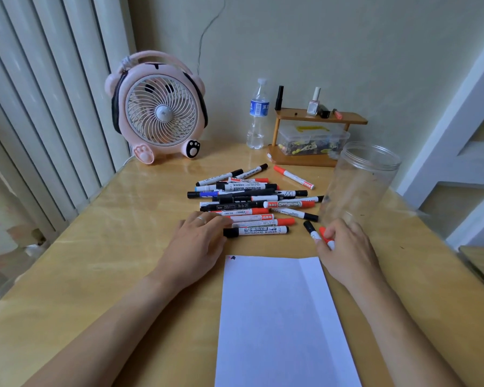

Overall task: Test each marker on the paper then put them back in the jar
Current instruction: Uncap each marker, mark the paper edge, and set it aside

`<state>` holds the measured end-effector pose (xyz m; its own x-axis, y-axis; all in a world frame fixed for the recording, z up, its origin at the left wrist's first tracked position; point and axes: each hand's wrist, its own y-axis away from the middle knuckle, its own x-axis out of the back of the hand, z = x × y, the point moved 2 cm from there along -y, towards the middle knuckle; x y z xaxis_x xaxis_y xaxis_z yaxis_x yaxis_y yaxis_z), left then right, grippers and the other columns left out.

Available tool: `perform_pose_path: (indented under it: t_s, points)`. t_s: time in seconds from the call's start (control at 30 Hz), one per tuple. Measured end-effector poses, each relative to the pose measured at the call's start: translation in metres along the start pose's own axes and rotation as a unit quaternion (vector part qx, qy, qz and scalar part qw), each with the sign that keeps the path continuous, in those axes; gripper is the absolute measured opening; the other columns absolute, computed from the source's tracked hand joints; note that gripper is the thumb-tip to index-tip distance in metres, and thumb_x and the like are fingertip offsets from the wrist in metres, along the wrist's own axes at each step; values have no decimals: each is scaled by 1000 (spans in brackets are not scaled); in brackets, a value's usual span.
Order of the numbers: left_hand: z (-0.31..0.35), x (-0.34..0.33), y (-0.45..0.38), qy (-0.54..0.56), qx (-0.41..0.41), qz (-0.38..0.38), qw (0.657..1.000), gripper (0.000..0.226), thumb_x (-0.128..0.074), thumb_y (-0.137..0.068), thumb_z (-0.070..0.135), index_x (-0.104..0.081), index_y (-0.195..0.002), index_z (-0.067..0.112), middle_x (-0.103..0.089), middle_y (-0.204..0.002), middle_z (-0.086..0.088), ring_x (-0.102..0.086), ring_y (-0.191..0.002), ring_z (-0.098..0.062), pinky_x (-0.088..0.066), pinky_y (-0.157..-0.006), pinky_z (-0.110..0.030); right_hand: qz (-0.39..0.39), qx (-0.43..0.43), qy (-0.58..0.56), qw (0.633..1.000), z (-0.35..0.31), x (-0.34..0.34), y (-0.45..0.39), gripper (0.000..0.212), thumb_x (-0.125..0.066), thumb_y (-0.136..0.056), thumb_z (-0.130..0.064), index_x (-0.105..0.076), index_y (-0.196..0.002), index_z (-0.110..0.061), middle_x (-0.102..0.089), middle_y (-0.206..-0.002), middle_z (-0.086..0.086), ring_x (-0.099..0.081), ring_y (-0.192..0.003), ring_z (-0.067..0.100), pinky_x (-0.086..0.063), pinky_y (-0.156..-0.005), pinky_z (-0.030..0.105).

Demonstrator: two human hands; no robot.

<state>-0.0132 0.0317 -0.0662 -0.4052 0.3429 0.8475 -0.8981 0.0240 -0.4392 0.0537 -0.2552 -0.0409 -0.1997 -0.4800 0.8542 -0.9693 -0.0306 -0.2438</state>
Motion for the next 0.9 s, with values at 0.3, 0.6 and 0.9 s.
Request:
perform_pose_path:
  t_s: [0.3,0.6,0.9]
  points:
    - [9,0,-1,-21,-25,4,999,29,-68,-95,23,-64,-122,33,-62,-119,9,-52,-109,-19,-38,-79,-32,-110,-94,110,983,5,14,6,40,-61,-92,-33,-51,-128,-20,-54,-121,9,-55,-112,34,-43,-78,33]
    - [4,-4,0,17,1,-7,1000,22,-70,-93,35,-67,-114,28,-58,-112,6,-49,-109,-19,-46,-88,-37,-35,-64,149,986,-18,17,18,29,-56,-99,-35,-56,-122,-18,-52,-127,11,-47,-124,35,-47,-97,43]
    - [19,16,20,111,-58,42,991,10,-53,-104,28,-60,-104,22,-50,-100,18,-46,-92,-8,-44,-77,-27,8,361,0,933,-91,-34,33,25,-58,-91,-34,-66,-110,-20,-59,-108,-3,-58,-101,21,-49,-84,38]
